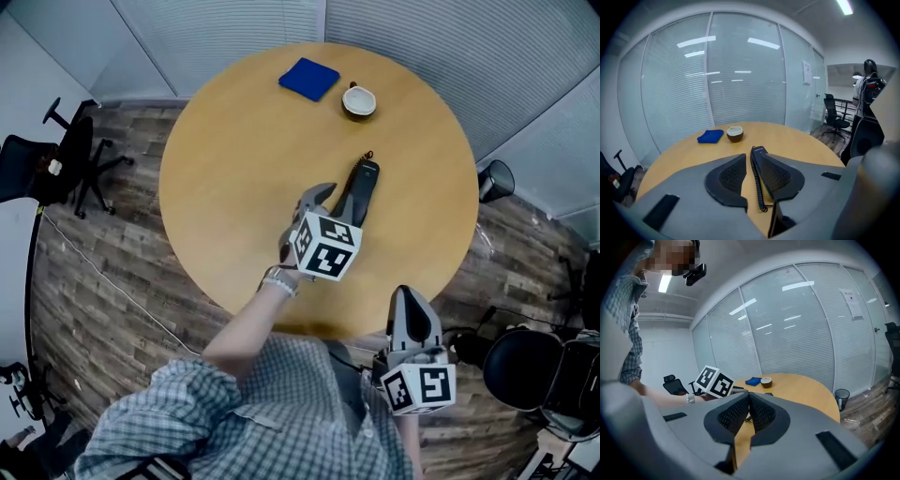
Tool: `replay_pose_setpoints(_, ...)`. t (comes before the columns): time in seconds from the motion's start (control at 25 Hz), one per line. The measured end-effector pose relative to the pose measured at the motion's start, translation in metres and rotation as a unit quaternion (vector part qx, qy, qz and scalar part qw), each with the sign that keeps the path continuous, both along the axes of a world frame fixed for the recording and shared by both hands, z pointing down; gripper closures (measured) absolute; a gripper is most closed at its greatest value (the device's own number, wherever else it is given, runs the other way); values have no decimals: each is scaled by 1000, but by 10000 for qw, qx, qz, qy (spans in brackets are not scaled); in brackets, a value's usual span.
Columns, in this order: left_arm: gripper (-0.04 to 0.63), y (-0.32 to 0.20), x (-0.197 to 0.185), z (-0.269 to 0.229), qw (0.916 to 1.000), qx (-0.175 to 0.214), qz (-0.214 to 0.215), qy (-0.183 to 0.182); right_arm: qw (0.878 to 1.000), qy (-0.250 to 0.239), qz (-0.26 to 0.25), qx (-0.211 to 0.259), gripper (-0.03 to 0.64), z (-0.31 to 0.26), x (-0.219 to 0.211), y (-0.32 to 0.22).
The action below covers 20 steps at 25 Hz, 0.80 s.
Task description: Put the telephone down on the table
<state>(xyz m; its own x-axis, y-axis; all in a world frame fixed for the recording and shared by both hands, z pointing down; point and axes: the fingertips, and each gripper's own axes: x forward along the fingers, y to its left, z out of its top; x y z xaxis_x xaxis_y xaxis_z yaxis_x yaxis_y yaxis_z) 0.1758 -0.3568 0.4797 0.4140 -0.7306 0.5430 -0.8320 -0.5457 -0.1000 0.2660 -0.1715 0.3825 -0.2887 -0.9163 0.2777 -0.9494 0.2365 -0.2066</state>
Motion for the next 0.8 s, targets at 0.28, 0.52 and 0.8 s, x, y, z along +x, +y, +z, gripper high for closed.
replay_pose_setpoints(0.28, 586, 22, -48, -62, 9982, 550, 40, 229, 9991, 32, -187, 382, 606, -24, -38, -11)
replay_pose_setpoints(0.52, 588, 58, -79, -99, 9951, 770, 368, 492, 9972, 82, -259, 690, 606, -43, -62, -15)
replay_pose_setpoints(0.8, 588, 93, -112, -123, 9927, 919, 386, 674, 9953, 40, -280, 925, 606, -62, -82, -18)
